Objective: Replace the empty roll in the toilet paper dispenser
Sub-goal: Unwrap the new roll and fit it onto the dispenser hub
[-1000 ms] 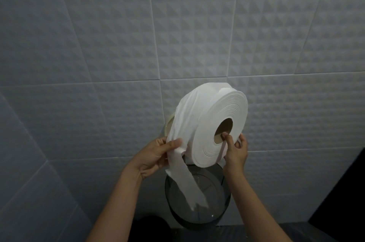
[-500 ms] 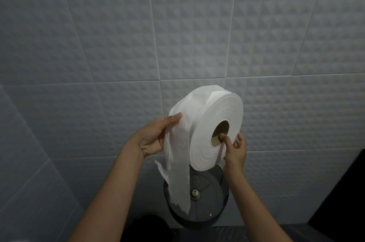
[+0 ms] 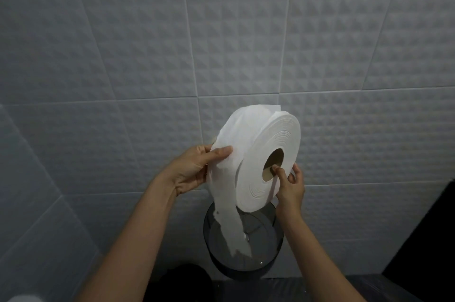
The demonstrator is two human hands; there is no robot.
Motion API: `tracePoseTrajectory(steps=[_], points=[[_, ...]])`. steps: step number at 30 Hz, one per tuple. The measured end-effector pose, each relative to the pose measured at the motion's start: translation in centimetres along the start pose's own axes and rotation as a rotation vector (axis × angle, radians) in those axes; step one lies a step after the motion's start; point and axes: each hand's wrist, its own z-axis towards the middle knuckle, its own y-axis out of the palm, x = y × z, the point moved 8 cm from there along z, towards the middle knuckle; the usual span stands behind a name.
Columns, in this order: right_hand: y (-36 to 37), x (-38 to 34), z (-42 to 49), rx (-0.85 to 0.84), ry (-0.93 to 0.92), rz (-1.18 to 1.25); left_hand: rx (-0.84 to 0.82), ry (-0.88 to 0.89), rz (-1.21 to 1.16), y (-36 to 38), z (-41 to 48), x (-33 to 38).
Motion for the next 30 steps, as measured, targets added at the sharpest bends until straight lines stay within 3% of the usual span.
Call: tracePoseTrajectory(steps=[10, 14, 17, 19, 24, 30], points=[[0.2, 0.2, 0.4, 0.039, 0.036, 0.032, 0.235, 0.083, 0.141, -2.6, -0.1, -1.1], [-0.1, 0.5, 0.4, 0.06, 0.045, 0.015, 0.538, 0.189, 0.413, -4.5, -0.8, -0.7], [-0.6, 0.8, 0.4, 0.095, 0.042, 0.009, 0.75, 0.438, 0.531, -3.5, -3.2, -0.8], [-0.6, 1.0, 0.2, 0.112, 0.046, -0.001, 0.718, 0.501, 0.439, -0.8, -3.7, -3.0], [0.0, 1.4, -0.9, 0.169, 0.04, 0.003, 0.568, 0.396, 0.12, 3.0, -0.6, -9.3], [0.7, 1.7, -1.8, 0.179, 0.015, 0.009, 0.617, 0.36, -0.089, 1.0, 1.7, -10.8]])
